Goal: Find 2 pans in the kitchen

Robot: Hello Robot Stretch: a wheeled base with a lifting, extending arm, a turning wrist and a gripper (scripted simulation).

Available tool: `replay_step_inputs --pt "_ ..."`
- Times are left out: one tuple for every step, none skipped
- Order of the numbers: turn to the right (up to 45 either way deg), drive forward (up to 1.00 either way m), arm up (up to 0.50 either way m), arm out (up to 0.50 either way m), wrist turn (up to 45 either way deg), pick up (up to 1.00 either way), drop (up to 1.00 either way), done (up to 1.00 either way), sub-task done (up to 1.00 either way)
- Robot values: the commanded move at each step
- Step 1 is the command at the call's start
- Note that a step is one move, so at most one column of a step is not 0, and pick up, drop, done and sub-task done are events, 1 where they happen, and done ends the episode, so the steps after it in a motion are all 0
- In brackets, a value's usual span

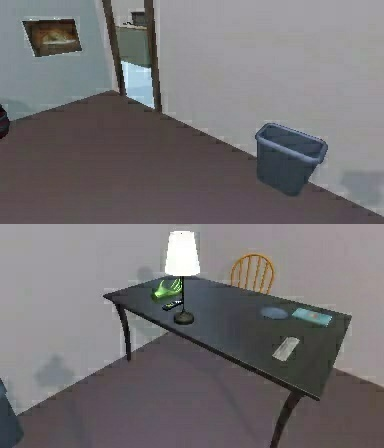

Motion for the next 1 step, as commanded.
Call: replay_step_inputs --pt "-27.0 0.00 0.00 0.00 0.0 0.00 0.00 0.00 0.00"
